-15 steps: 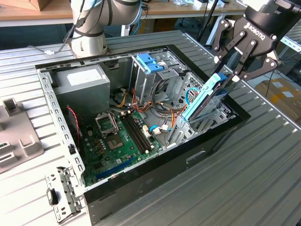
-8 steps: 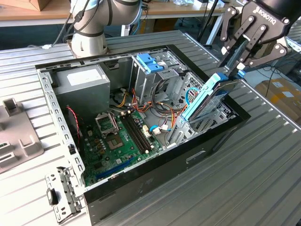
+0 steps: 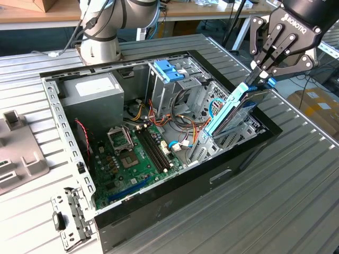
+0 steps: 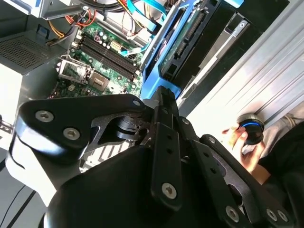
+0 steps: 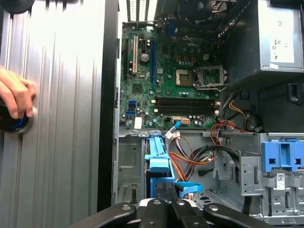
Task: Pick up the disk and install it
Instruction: 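Insert the disk into the insertion slot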
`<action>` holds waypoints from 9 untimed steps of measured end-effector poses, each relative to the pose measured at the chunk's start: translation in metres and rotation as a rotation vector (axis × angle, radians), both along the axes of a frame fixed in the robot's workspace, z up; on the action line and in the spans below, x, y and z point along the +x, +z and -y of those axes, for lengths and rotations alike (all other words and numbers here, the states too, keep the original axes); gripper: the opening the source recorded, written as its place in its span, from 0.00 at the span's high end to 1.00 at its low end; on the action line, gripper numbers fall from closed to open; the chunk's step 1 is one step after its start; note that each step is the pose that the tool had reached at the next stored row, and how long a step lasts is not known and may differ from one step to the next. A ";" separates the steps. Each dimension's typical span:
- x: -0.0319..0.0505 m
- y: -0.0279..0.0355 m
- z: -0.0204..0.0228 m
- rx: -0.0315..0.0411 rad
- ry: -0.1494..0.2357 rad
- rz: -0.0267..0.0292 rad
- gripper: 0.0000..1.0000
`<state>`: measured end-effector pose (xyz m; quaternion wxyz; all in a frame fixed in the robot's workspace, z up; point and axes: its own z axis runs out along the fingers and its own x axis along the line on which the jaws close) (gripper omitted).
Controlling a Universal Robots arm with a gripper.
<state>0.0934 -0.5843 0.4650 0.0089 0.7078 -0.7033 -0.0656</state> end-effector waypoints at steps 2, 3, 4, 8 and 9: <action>-0.0008 -0.0011 0.0000 0.0001 0.000 0.0000 0.89; -0.0012 -0.0014 0.0000 0.0000 0.000 0.0000 0.89; -0.0015 -0.0016 0.0000 0.0000 0.000 0.0000 0.89; -0.0026 -0.0034 0.0000 -0.0003 0.000 0.0000 0.89; -0.0026 -0.0038 -0.0001 -0.0003 0.000 0.0000 0.89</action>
